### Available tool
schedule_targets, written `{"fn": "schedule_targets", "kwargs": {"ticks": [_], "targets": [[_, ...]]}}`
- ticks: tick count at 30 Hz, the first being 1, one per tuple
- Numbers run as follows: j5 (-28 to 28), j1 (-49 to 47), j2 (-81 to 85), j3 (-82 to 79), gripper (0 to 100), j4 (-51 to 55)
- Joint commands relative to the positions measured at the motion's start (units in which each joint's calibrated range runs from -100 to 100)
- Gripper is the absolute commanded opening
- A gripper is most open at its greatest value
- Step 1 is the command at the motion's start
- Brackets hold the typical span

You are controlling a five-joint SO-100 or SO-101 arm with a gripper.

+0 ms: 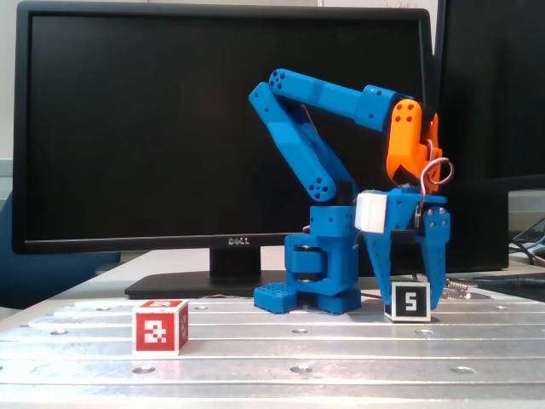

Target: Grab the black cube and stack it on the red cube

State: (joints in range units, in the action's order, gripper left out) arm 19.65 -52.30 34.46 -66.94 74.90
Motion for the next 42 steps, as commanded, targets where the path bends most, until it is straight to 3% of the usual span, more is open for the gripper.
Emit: {"fn": "schedule_targets", "kwargs": {"ticks": [1,16,24,42], "targets": [[0.3,0.4,0.1,4.4,18,2.4],[2.1,7.5,0.0,18.0,18,9.8],[2.2,20.9,0.0,25.9,18,10.0],[2.2,50.9,0.0,26.3,18,7.0]]}}
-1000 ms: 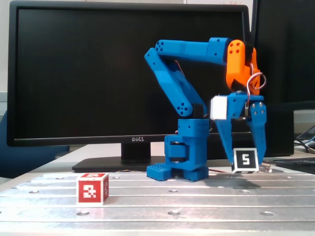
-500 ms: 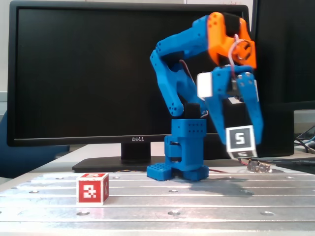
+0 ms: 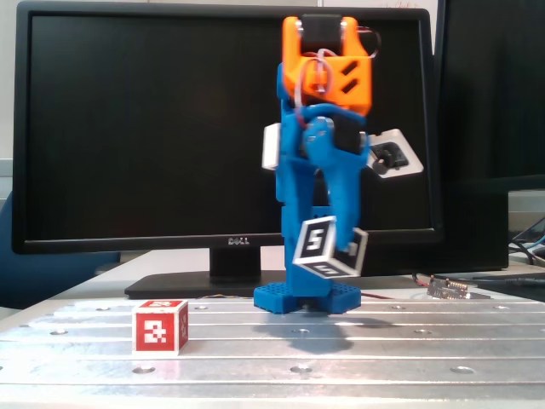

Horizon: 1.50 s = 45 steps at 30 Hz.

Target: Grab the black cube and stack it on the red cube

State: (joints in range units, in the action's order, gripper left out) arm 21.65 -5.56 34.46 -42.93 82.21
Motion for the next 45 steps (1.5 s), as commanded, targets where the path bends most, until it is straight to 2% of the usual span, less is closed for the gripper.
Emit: {"fn": "schedule_targets", "kwargs": {"ticks": [1,9,19,28,35,45], "targets": [[0.2,5.3,0.0,2.3,18,-0.2],[0.2,13.3,-2.2,2.8,18,0.2],[0.3,20.7,-17.8,19.6,18,6.2],[0.3,27.5,-26.3,28.3,18,6.3],[7.1,33.7,-27.9,28.4,19,5.6],[6.9,36.7,-31.4,28.1,19,6.2]]}}
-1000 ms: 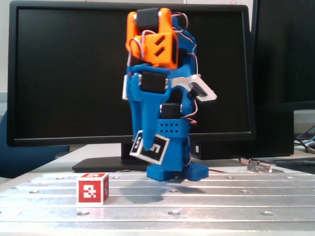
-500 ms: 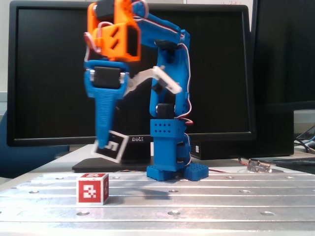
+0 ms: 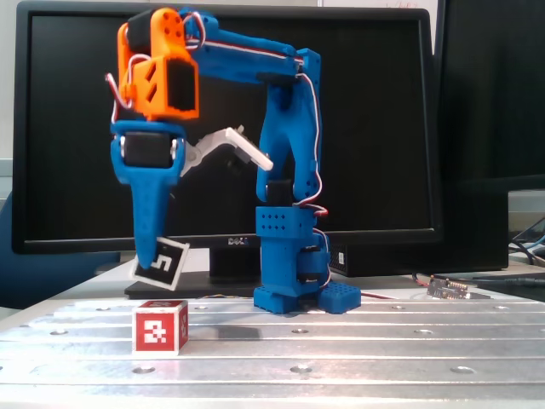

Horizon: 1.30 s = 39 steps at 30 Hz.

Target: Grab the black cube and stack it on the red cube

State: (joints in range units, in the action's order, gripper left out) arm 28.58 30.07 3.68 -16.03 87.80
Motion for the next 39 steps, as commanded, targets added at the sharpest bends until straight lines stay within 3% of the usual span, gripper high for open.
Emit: {"fn": "schedule_targets", "kwargs": {"ticks": [1,18,39], "targets": [[0.0,1.0,-1.0,1.2,19,0.6],[-5.1,-1.0,-1.2,0.6,18,0.7],[-5.2,-1.4,-1.7,1.0,19,0.3]]}}
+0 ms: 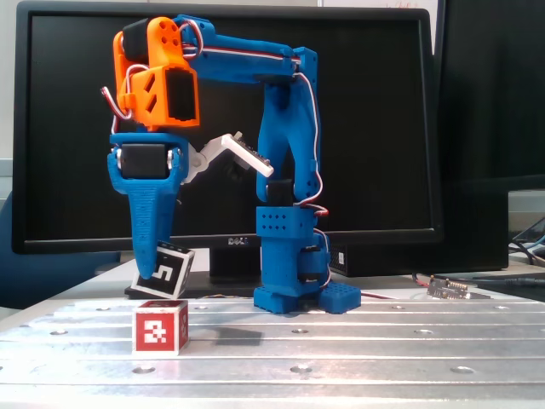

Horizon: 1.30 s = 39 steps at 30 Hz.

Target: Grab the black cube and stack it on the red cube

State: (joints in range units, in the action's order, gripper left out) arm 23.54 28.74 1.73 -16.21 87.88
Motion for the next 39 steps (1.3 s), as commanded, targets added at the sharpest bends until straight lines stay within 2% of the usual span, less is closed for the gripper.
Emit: {"fn": "schedule_targets", "kwargs": {"ticks": [1,5,33,39], "targets": [[-0.2,-0.1,0.3,1.2,18,0.2],[-1.9,-0.1,0.2,1.2,18,0.0],[-2.0,-0.1,-0.1,-0.4,18,-0.4],[-2.0,-0.1,0.4,-4.9,18,-5.1]]}}
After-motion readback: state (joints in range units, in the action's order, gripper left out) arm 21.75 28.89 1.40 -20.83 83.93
